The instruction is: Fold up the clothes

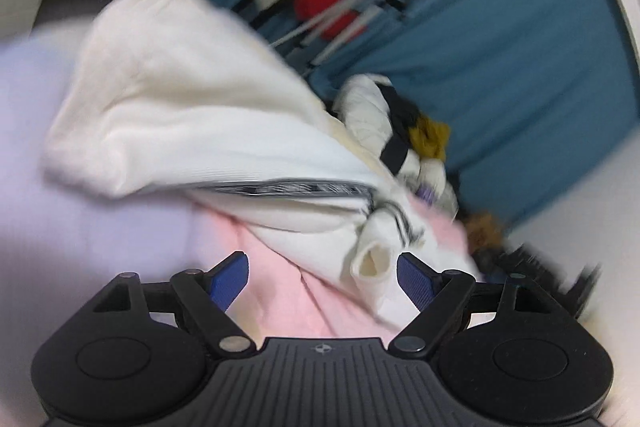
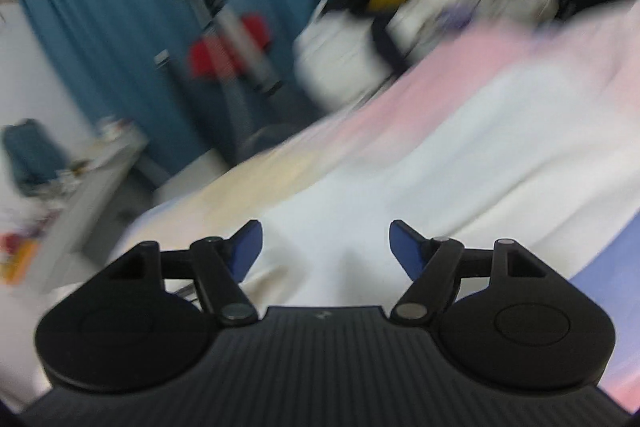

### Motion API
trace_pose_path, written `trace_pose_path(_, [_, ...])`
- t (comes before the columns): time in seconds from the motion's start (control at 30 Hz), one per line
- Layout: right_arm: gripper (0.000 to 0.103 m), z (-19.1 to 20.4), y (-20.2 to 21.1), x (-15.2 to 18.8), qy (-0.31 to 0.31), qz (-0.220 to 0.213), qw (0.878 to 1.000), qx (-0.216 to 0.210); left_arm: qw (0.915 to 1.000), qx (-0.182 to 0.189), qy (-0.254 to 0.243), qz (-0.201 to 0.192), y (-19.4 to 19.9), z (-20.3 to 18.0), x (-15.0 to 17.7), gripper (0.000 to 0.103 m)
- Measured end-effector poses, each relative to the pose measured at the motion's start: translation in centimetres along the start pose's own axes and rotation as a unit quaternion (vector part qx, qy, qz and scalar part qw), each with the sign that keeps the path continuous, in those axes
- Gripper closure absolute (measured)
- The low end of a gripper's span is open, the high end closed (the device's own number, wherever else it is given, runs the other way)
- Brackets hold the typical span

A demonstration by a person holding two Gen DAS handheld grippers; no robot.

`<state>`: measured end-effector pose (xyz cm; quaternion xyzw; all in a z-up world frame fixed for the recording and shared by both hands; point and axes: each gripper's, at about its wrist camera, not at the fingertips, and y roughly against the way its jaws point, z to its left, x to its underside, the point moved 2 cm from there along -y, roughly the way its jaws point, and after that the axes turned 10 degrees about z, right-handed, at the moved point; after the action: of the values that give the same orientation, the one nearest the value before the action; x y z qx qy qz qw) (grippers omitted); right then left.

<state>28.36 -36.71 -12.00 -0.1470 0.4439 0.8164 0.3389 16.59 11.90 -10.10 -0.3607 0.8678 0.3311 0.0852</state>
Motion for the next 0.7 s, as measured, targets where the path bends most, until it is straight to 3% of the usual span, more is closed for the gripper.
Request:
trace_pose_path(0.1, [0.031,1.5,-4.2,1.7,-0.059,0.038,0.997,-0.045,0.9934,0.035,0.107,-0.021,0.5,3.7,-1.1,0.016])
trace_pose_path(0.2, [0.032,2.2,-7.4,2.2,-0.093,0.048,0.993,-0.060,0.9776,0.063,0.195,-0.050,0.8,7.0,-1.9,0.012])
trace_pose_path(0.27, [0.041,2.3,-8.9,2.0,-0.106,0.044,0.992,-0.058,0.9684,0.079,0.227,-0.066,0.9,8.5,-2.4,0.012])
trace_pose_path(0.3, [0.054,2.4,-9.6,1.8,-0.103,0.043,0.993,-0.047,0.9649,0.085,0.238,-0.072,0.8,8.9,-2.6,0.012])
trace_pose_path(0.33, [0.076,2.6,-9.8,1.5,-0.099,0.038,0.994,-0.035,0.9623,0.091,0.244,-0.078,0.7,9.3,-2.8,0.013])
trace_pose_path(0.37, [0.084,2.9,-9.5,1.2,-0.090,0.027,0.995,-0.021,0.9608,0.094,0.248,-0.081,0.5,9.5,-3.0,0.019])
trace_pose_path(0.4, [0.085,3.2,-9.2,0.9,-0.081,0.016,0.997,-0.006,0.9608,0.090,0.250,-0.080,0.4,9.7,-3.3,0.023])
trace_pose_path(0.53, [0.086,4.5,-7.0,-0.4,-0.034,-0.025,0.998,0.045,0.9573,0.065,0.268,-0.085,0.6,10.5,-3.7,0.078])
trace_pose_path(0.57, [0.086,4.7,-5.8,-0.8,-0.017,-0.037,0.998,0.056,0.9559,0.067,0.271,-0.090,0.9,10.6,-3.8,0.085])
trace_pose_path(0.7, [0.086,4.3,0.8,-2.3,0.028,-0.109,0.989,0.092,0.9594,0.069,0.246,-0.119,3.4,9.4,-4.6,0.090])
